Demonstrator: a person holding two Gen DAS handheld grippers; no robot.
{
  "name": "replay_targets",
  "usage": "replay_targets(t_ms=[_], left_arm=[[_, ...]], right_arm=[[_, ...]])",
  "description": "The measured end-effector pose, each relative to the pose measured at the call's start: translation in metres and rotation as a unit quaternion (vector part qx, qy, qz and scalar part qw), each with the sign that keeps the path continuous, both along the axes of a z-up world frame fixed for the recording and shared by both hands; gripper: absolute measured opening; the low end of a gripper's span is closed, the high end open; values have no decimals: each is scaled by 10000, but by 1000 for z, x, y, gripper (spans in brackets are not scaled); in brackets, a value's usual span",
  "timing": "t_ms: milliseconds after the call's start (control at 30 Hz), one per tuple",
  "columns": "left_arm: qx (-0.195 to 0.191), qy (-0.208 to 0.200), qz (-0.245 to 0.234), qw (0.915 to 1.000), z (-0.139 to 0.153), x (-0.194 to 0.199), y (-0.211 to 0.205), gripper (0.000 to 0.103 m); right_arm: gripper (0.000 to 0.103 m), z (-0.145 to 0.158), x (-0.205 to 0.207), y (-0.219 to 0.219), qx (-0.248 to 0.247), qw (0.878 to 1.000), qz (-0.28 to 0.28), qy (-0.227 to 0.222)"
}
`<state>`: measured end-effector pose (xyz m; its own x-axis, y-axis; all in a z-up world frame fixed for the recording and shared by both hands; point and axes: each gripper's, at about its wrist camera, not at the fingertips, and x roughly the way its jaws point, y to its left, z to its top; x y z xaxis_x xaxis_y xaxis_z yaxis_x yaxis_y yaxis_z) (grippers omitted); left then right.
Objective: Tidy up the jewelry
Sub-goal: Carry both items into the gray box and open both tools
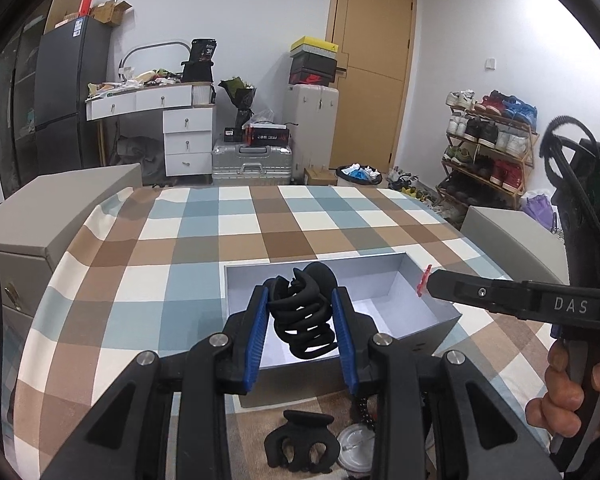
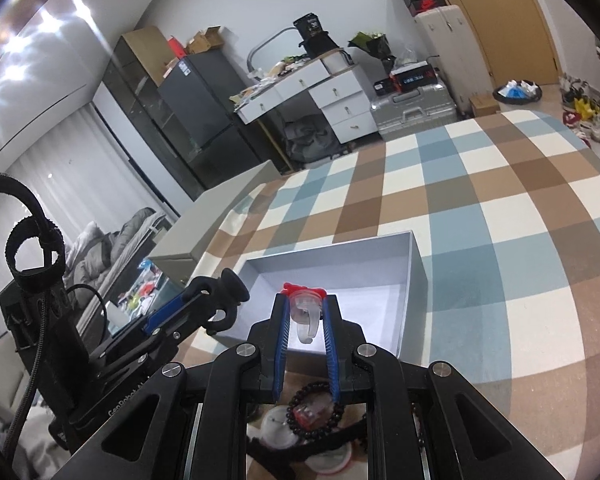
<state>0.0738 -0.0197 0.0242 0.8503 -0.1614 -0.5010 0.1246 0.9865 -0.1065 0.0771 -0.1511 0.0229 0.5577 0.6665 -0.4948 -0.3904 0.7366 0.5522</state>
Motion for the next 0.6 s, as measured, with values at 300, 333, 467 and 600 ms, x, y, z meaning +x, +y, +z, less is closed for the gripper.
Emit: replay_targets(t_ms=[300, 333, 467, 600], left_arm=[[93, 185, 40, 9998, -6, 7, -4, 26], [102, 203, 42, 9997, -6, 6, -4, 26], [125, 248, 44, 9996, -7, 6, -5, 26], [147, 294, 30, 9995, -7, 9, -7, 26]], right_arm=[[16, -12, 9, 5, -124, 9998, -40, 178], [16, -12, 9, 5, -128, 9997, -36, 181], [18, -13, 9, 5, -77, 9998, -34, 185], [18, -11, 8, 4, -15, 9999, -62, 154]])
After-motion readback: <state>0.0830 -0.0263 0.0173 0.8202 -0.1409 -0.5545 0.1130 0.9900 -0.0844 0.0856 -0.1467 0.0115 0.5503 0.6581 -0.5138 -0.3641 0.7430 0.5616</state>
